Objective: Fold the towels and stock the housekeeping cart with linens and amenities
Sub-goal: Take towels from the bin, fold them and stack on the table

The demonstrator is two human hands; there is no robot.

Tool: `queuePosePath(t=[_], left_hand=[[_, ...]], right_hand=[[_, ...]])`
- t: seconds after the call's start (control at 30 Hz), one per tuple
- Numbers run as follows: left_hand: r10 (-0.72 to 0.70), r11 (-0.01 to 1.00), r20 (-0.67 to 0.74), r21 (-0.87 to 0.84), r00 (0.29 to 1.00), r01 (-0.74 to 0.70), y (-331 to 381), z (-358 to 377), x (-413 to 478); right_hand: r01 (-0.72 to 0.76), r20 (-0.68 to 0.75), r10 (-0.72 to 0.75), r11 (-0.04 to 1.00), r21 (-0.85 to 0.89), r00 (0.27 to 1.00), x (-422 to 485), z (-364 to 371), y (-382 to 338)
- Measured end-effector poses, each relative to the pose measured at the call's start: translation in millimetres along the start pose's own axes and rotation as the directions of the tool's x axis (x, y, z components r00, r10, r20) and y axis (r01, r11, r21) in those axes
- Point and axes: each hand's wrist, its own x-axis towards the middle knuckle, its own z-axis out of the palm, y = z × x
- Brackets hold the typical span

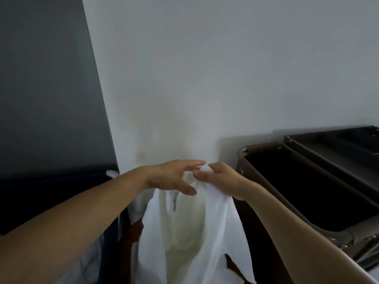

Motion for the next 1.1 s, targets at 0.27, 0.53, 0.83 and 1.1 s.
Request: queuePosePath(t=[0.27,0.53,0.83,1.1], left_hand=[[0.155,0.988,-0.315,0.044,0.936,-0.149,37,-3,-4],[-0.127,0.676,-0.561,-0.653,0.818,-0.342,84,-56,-25],[-0.046,0.997,-0.114,0.056,0.992,0.053,15,5,2],[0.040,0.991,-0.343,-0.109,0.939,-0.083,46,-6,-2]], right_hand=[[0.105,0.007,-0.108,0.953,-0.285,0.994,-3,-32,-19],[-0.084,-0.214,0.123,0.980,0.182,0.969,-4,-46,36],[0.040,-0.175,-0.091,0.960,-0.276,0.980,2,-33,12],[0.048,-0.334,-0.171,0.937,-0.346,0.927,4,-43,13]])
